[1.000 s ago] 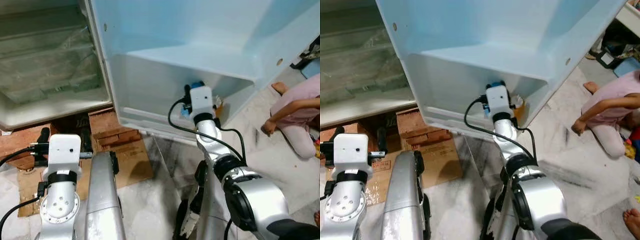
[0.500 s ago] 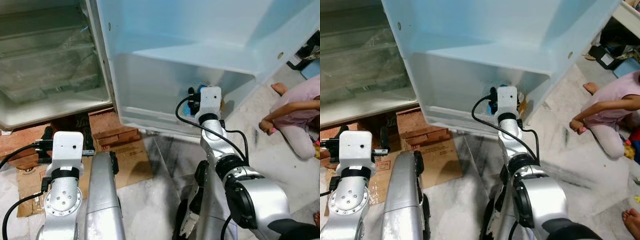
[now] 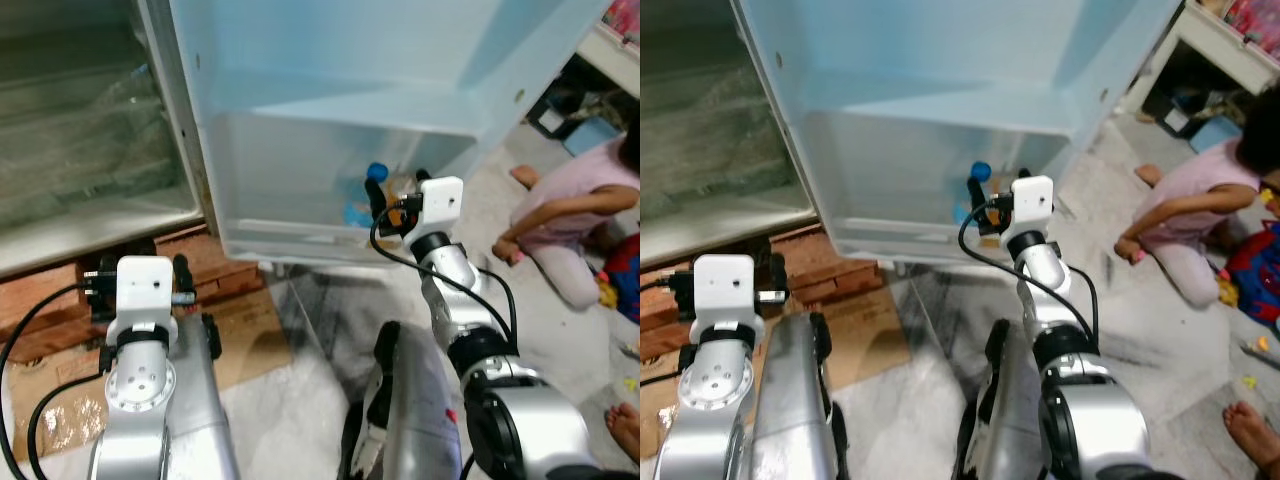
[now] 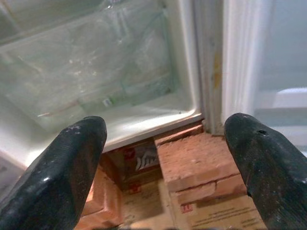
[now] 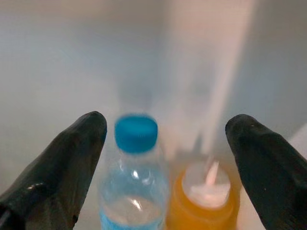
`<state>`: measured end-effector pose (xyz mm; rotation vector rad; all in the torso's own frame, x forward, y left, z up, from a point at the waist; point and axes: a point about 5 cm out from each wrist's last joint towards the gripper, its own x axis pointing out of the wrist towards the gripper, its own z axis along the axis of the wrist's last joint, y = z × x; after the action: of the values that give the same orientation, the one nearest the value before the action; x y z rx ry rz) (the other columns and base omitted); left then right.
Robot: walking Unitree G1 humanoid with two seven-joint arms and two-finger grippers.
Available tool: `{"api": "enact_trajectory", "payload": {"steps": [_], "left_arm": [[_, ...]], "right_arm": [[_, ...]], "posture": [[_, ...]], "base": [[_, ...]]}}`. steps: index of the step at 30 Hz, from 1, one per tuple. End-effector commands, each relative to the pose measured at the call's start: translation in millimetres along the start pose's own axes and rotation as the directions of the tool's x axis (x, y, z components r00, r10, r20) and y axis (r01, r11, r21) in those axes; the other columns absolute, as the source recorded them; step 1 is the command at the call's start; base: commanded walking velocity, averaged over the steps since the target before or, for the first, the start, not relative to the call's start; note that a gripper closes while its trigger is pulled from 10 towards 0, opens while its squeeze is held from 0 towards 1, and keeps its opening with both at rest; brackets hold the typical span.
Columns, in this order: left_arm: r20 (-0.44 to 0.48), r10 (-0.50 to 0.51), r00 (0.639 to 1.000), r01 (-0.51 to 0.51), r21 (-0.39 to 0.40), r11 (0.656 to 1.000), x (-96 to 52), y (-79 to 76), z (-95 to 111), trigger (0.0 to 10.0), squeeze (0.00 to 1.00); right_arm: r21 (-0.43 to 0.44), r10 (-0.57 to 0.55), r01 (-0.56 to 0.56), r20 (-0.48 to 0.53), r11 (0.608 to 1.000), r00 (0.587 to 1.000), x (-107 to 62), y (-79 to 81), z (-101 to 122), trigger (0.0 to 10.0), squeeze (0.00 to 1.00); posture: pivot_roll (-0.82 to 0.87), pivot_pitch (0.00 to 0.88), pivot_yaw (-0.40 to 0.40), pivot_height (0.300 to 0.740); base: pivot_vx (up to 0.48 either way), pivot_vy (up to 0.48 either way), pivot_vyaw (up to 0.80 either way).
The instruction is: Restocking fridge
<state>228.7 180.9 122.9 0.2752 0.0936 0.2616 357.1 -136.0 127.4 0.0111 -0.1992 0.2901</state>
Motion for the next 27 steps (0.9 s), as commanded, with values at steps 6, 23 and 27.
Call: {"api": "enact_trajectory", "payload": {"steps": [6, 23, 27], "left_arm": [[-0.042, -0.024, 0.999, 0.023, -0.025, 0.999, 3.6, -5.8, -10.4, 10.0, 0.0], [-0.043, -0.122, 0.992, 0.119, -0.07, 0.99, 3.7, -12.7, -16.2, 10.0, 0.0], [-0.031, -0.139, 0.99, 0.137, -0.06, 0.989, 1.7, -13.2, -16.2, 10.0, 0.0]], "right_arm": [[0.041, 0.178, -0.178, -0.008, 0.983, 0.984, -40.8, 11.0, -2.3, 10.0, 1.0], [0.106, 0.013, -0.002, -0.1, 0.994, 0.995, -94.3, 12.0, 0.4, 10.0, 0.0], [0.102, -0.004, 0.017, -0.121, 0.995, 0.993, -98.4, 10.6, 2.8, 10.0, 0.0]], "posture": [[0.11, 0.003, -0.098, 0.471], [0.08, 0.0, -0.057, 0.491], [0.08, 0.0, -0.052, 0.506]], "base": [[0.0, 0.0, 0.0], [0.0, 0.0, 0.0], [0.0, 0.0, 0.0]]}}
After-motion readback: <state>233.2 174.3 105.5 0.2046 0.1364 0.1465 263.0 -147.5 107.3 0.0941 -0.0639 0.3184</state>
